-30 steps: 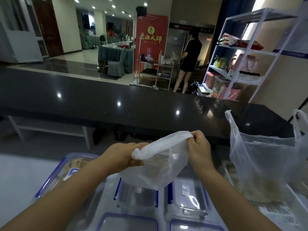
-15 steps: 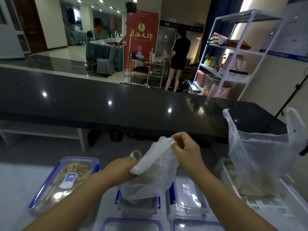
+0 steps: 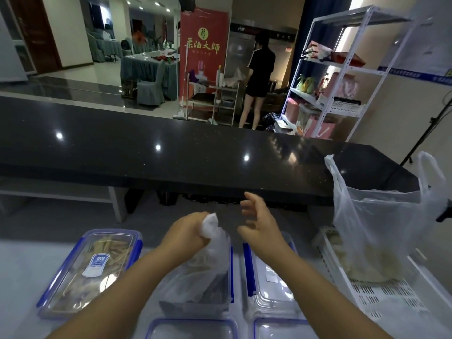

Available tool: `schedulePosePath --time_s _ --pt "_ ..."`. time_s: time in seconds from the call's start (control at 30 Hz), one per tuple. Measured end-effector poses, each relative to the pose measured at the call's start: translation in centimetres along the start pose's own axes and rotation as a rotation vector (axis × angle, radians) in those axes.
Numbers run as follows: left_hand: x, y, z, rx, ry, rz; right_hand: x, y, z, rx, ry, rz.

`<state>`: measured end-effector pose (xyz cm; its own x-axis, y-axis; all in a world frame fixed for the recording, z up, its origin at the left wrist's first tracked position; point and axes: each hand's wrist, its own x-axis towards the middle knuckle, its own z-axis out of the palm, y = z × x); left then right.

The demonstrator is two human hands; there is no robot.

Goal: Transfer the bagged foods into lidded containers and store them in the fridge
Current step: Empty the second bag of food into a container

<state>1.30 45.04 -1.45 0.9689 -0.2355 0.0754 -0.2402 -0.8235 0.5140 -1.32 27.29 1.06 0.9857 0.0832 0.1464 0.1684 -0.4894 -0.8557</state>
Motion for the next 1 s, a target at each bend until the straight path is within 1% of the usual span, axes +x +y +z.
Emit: schedulePosePath --time_s 0.07,0.13,0.17,0.23,0.33,0.4,0.47,0.53,0.6,0.7,0.77,0.8,0.9,1.0 --pt "-0.6 -0.7 -0.4 -0.006 -0.050 0.045 -0.4 1.4 0.5 -0.104 -0.167 0.064" --pt "-1.1 -1.6 -0.4 -0.082 -0.050 0.091 -1.1 2.2 2.1 -0.140 -0.342 0.119" --pt "-1.3 -2.2 -0.3 -0.125 -0.051 0.104 -1.4 2.5 3.1 -0.140 -0.401 0.133" --pt "-1.8 -3.5 0.2 -0.192 -0.070 0.123 -1.4 3.0 5.3 -0.193 -0.445 0.174" --pt "-2.7 -4.8 0.7 -0.272 -0.072 0.154 -0.7 3.0 7.1 -0.432 -0.393 0.227" --pt "-3.2 -5.5 1.1 -0.281 -0.076 0.113 -0.4 3.1 7.4 -0.486 -0.351 0.207" --pt "-3.5 -6.1 1.5 -0.147 -0.082 0.086 -0.5 3.5 7.3 -0.535 -0.342 0.188" --pt "-3.6 -6.6 1.8 0.063 -0.052 0.144 -0.4 4.1 7.1 -0.597 -0.346 0.172" --pt "-3.9 -6.5 1.7 0.161 -0.095 0.132 -0.3 4.2 6.8 -0.571 -0.330 0.185" --pt "-3.7 -5.4 1.5 0.198 -0.165 0.094 0.3 3.9 6.2 -0.434 -0.259 0.266" --pt "-3.5 -4.4 1.0 0.123 -0.228 0.004 0.7 3.3 5.6 -0.324 -0.193 0.308" --pt "-3.3 -4.0 0.9 0.086 -0.232 -0.011 1.0 3.0 5.2 -0.281 -0.160 0.315" --pt "-1.7 -2.8 0.5 -0.017 -0.116 0.016 1.4 1.5 3.9 -0.235 -0.084 0.298" --pt "-0.7 -1.0 -0.7 -0.049 -0.171 -0.050 1.7 0.1 2.4 -0.214 -0.019 0.263"
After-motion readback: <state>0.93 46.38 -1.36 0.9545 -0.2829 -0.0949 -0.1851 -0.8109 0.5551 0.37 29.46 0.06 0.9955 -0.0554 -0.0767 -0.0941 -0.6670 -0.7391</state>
